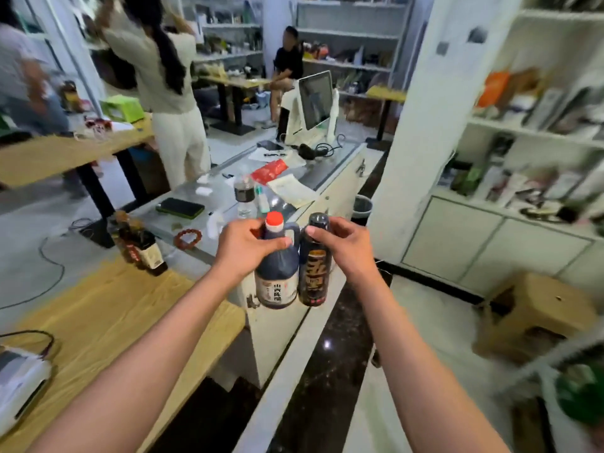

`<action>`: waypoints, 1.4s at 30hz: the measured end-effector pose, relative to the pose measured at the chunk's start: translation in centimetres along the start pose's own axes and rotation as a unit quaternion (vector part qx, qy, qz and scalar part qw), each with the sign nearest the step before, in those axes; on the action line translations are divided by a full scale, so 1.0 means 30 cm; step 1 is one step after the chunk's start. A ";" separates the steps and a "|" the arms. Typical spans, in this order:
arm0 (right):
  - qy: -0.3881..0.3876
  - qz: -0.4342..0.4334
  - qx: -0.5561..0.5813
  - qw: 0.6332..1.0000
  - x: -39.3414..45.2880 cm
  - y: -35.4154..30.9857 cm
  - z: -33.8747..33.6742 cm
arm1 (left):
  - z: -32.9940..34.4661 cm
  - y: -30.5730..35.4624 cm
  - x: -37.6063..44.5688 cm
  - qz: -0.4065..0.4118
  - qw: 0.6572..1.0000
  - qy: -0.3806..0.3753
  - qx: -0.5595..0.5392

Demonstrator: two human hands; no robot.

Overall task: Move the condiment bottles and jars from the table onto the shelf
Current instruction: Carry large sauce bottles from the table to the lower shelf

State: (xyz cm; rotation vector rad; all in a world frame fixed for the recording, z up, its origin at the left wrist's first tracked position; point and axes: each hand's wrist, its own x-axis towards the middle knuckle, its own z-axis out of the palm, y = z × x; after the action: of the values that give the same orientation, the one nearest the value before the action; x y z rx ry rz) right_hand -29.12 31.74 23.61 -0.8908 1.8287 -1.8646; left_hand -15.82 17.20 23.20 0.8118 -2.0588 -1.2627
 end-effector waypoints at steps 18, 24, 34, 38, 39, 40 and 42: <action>0.325 -0.153 -0.046 0.932 -0.378 -0.412 -1.096 | 0.973 0.924 -0.219 0.138 0.943 -0.150 -0.264; 0.419 -0.147 -0.125 0.887 -0.462 -0.480 -1.381 | 1.268 1.135 -0.284 0.170 0.899 -0.232 -0.330; 0.569 -0.109 -0.231 0.781 -0.385 -0.551 -1.917 | 1.834 1.467 -0.204 0.201 0.821 -0.377 -0.379; 0.629 -0.094 -0.280 0.719 -0.280 -0.584 -2.161 | 2.095 1.618 -0.108 0.206 0.790 -0.415 -0.401; 0.641 -0.089 -0.292 0.705 -0.254 -0.595 -2.222 | 2.159 1.660 -0.087 0.205 0.782 -0.427 -0.405; 0.651 -0.084 -0.304 0.691 -0.233 -0.608 -2.273 | 2.215 1.699 -0.070 0.202 0.773 -0.439 -0.411; 0.679 -0.077 -0.321 0.656 -0.188 -0.632 -2.393 | 2.349 1.790 -0.034 0.204 0.753 -0.460 -0.424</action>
State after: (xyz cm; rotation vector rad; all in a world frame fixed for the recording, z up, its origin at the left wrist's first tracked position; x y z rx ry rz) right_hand -69.90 90.37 44.71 0.6109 3.4726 -2.1310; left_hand -77.76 76.63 45.16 -0.8020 -1.7176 -2.2743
